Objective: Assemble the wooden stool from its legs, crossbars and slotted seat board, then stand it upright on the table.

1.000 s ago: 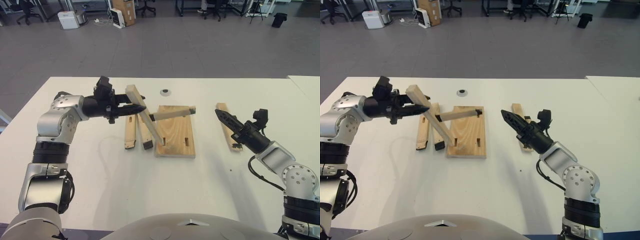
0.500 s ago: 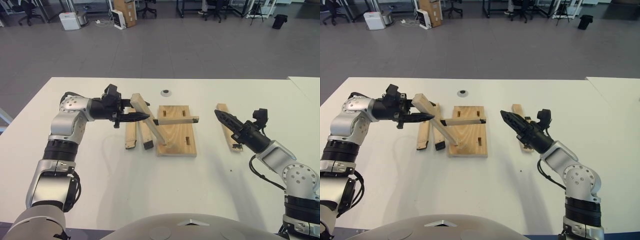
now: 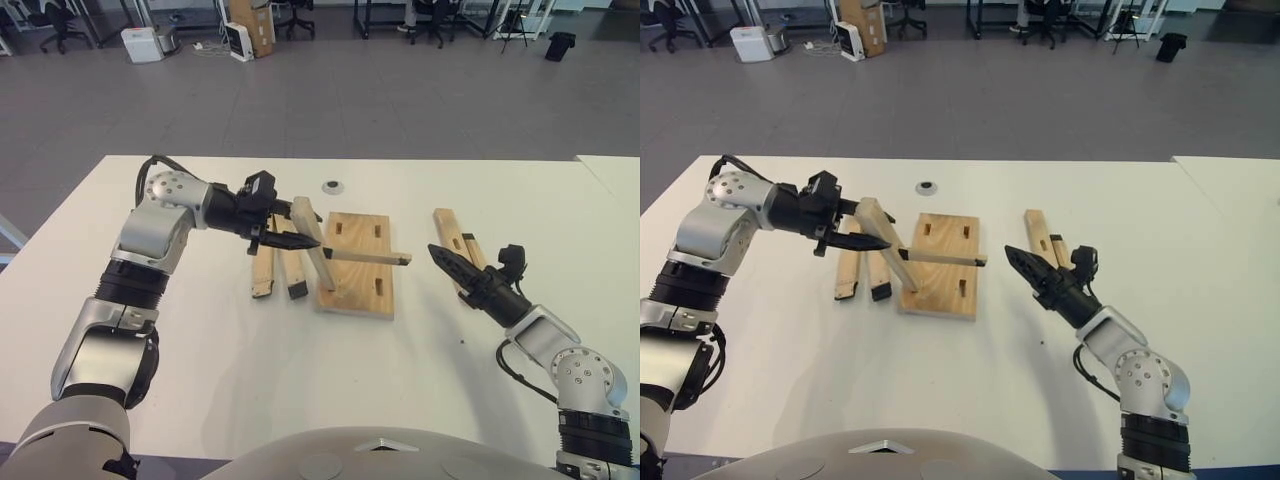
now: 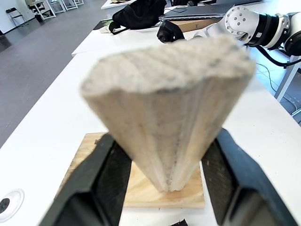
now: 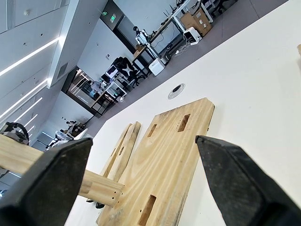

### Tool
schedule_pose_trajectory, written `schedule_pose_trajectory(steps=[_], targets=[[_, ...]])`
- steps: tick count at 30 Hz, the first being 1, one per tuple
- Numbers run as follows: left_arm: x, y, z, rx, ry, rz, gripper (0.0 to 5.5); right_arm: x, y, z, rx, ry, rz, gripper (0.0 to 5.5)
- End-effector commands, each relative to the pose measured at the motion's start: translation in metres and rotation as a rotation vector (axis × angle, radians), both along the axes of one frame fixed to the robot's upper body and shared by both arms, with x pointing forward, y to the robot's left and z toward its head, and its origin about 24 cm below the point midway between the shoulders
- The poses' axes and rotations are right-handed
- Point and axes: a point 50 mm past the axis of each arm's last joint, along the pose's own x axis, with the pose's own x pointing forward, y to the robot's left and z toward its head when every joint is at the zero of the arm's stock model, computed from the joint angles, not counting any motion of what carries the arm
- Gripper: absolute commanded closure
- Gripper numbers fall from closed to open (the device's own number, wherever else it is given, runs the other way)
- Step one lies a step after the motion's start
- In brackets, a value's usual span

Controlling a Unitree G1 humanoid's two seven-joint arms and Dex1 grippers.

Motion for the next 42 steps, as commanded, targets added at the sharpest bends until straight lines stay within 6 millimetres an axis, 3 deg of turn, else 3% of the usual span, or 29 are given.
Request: schedule_pose_trajectory(steps=[1,5,10,15,19,22,26,32,38,42], targets=[[-0.007,0.010,-0.054,0.181,0.177,0.116,3.45,-0.002,0.001,-0.001,-0.009,0.002,-0.034,1.41],[-0.014,0.009,-0.070,0.154,0.242,0.149,3.45,-0.001,0.001,0.001,-0.008,-0.008,-0.055,1.41],[0.000,0.023,-0.061,0.114,0.086,0.358,2.38,-0.003,0.000,0.002,-0.009,-0.011,-0.080,1.41],[-0.018,0.046,-0.073,0.132,0.059,0.661,2.29,-0.005,0.001,0.000,-0.004,-0.010,-0.096,1.41],[-0.043,0.036,-0.105,0.084,0.116,0.979,2.29,-0.006,0.004,-0.002,-0.003,0.003,-0.093,1.41],[-0.052,0.018,-0.112,0.014,0.150,1.113,2.29,-0.008,0.007,-0.003,-0.002,0.012,-0.080,1.41],[-0.056,-0.003,-0.112,0.004,0.174,1.202,2.29,-0.009,0.013,-0.005,0.003,0.026,-0.066,1.41],[-0.066,-0.003,-0.124,0.095,0.263,1.280,1.35,-0.009,0.018,-0.009,0.019,0.032,-0.074,1.41],[-0.062,-0.022,-0.125,0.023,0.318,1.281,1.35,-0.007,0.022,-0.011,0.015,0.040,-0.057,1.41],[-0.063,-0.021,-0.129,0.056,0.317,1.309,1.35,-0.009,0.022,-0.013,0.011,0.056,-0.059,1.41]])
